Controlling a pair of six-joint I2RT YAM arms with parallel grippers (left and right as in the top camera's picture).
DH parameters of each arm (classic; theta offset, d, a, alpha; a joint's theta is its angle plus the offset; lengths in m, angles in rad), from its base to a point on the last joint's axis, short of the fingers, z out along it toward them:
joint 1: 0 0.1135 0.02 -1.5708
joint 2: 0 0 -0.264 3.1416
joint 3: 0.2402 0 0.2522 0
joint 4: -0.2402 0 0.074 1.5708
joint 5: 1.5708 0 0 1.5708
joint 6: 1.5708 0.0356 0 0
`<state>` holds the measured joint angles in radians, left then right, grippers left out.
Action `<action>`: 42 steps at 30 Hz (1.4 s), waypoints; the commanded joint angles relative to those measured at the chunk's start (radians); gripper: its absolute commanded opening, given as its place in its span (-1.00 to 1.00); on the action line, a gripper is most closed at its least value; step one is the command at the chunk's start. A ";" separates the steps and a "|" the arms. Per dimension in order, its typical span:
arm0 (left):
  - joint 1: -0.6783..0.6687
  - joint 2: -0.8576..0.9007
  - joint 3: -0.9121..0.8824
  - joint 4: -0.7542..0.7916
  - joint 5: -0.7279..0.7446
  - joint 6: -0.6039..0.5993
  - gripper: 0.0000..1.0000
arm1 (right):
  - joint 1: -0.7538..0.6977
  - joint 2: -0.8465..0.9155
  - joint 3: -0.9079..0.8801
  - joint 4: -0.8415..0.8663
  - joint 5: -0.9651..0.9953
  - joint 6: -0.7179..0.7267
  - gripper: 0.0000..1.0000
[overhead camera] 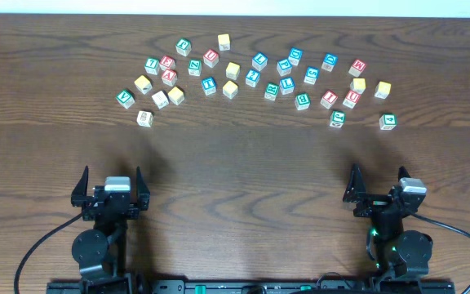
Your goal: Spell out AI2
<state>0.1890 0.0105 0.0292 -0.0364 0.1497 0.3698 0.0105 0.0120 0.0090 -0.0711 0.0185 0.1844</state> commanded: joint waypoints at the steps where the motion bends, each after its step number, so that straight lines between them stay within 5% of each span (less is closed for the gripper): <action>1: 0.002 -0.006 -0.025 -0.022 -0.005 -0.006 0.95 | -0.003 -0.005 -0.003 -0.003 -0.002 -0.010 0.99; 30: 0.002 0.019 0.017 -0.026 0.013 -0.103 0.95 | -0.003 -0.005 -0.003 -0.003 -0.002 -0.010 0.98; 42: 0.002 0.504 0.366 -0.052 0.160 -0.111 0.95 | -0.003 -0.005 -0.003 -0.003 -0.002 -0.010 0.98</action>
<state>0.1890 0.3912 0.2676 -0.0784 0.2340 0.2798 0.0105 0.0120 0.0086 -0.0708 0.0185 0.1841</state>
